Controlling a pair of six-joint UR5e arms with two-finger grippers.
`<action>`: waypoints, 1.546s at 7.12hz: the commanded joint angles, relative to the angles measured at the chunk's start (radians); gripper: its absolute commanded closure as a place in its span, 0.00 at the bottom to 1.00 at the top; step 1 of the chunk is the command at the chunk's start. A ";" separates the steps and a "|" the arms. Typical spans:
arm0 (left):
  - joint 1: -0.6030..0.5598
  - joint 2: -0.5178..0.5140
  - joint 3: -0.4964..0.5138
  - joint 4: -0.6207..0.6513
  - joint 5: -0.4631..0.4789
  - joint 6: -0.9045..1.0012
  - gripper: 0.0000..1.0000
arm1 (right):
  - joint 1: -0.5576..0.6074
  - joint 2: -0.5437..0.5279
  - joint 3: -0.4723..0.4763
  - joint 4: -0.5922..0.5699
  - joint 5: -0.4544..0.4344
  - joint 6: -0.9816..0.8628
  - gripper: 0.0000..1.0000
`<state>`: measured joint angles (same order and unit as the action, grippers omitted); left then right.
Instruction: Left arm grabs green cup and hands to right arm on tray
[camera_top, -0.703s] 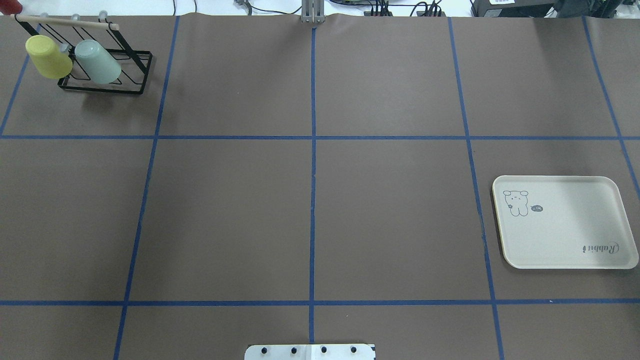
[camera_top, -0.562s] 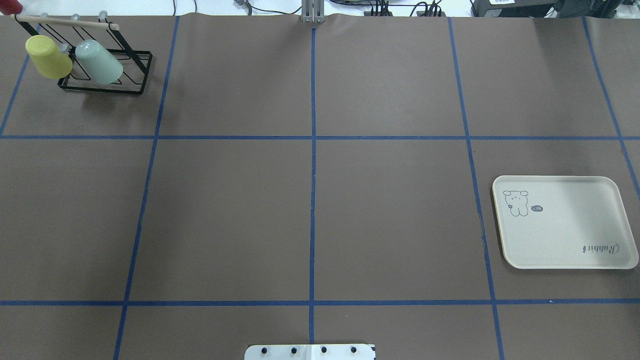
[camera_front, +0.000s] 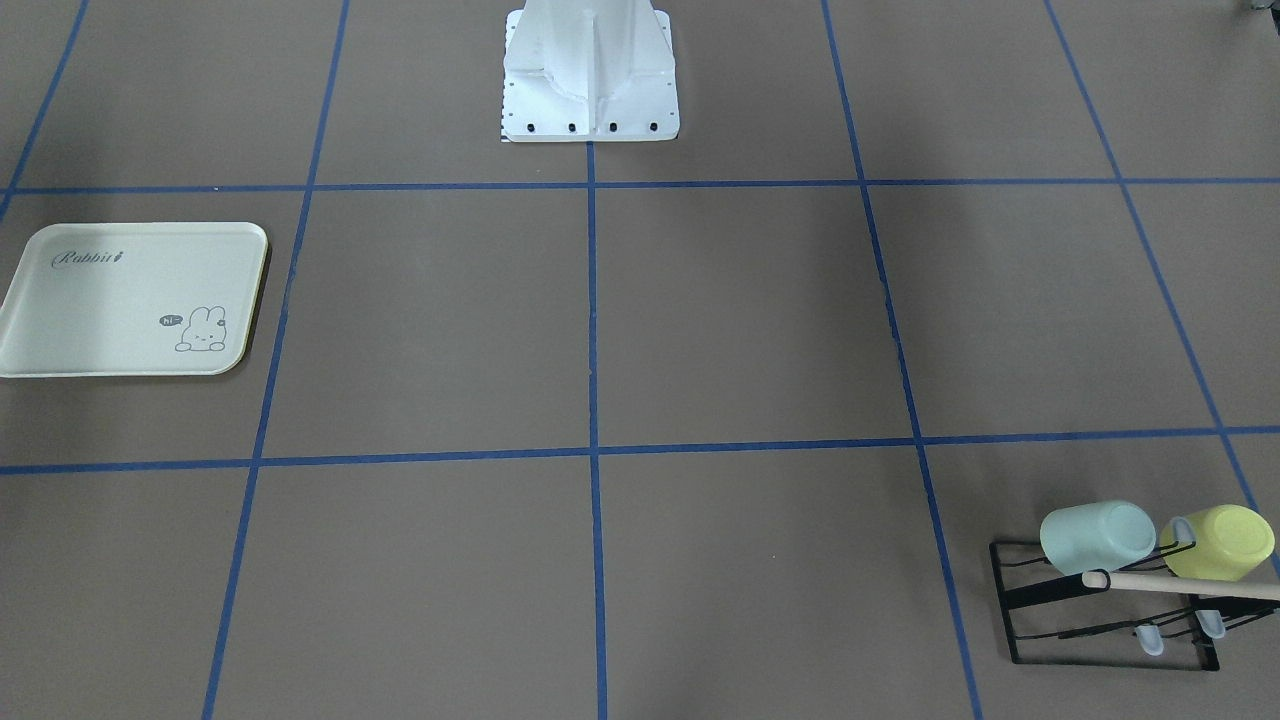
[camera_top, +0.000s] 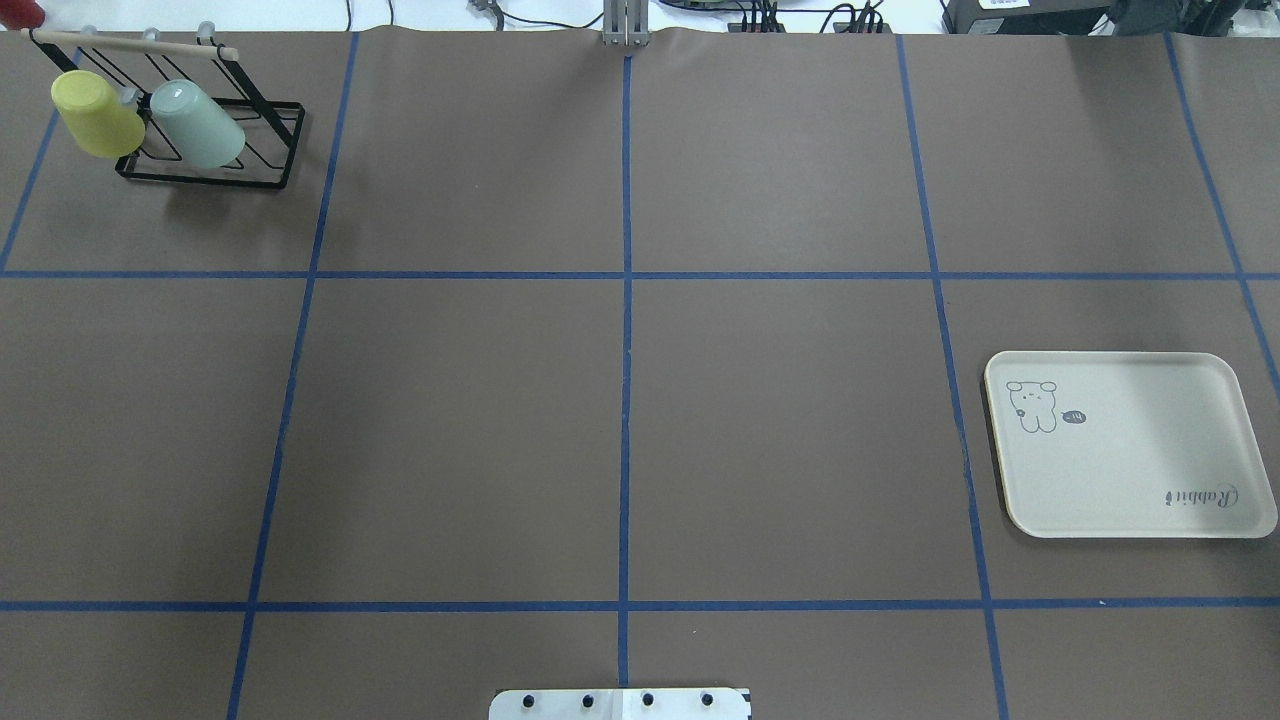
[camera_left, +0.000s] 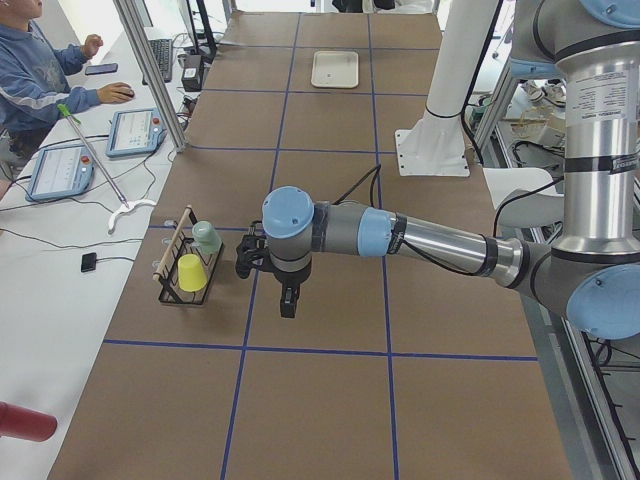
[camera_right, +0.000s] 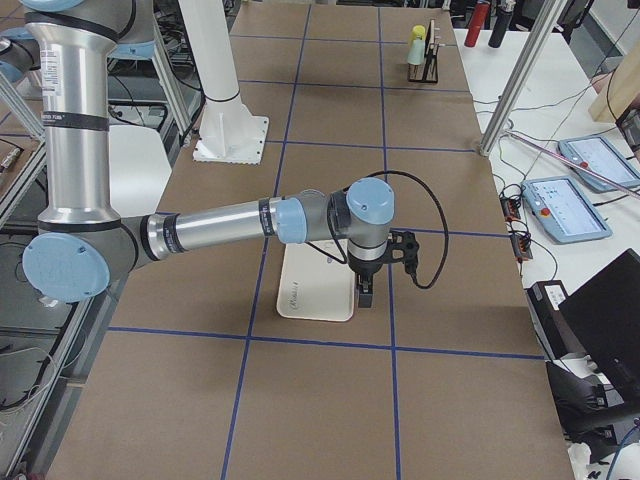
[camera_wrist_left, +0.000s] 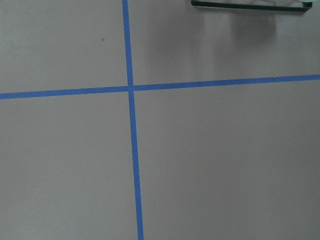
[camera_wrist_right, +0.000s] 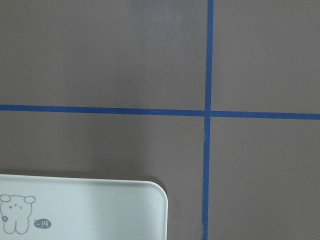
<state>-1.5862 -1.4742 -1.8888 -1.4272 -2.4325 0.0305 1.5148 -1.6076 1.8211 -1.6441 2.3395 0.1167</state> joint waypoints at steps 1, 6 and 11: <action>0.002 0.008 -0.013 -0.012 -0.008 -0.041 0.00 | -0.018 -0.003 -0.006 0.074 0.015 0.000 0.01; 0.273 -0.217 -0.039 -0.029 0.106 -0.392 0.00 | -0.053 -0.032 -0.009 0.180 0.110 -0.002 0.01; 0.351 -0.544 0.293 -0.035 0.135 -0.438 0.01 | -0.099 -0.037 -0.048 0.241 0.070 0.009 0.01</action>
<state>-1.2425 -1.9398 -1.6893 -1.4556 -2.2953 -0.3913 1.4193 -1.6466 1.7844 -1.4074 2.4215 0.1239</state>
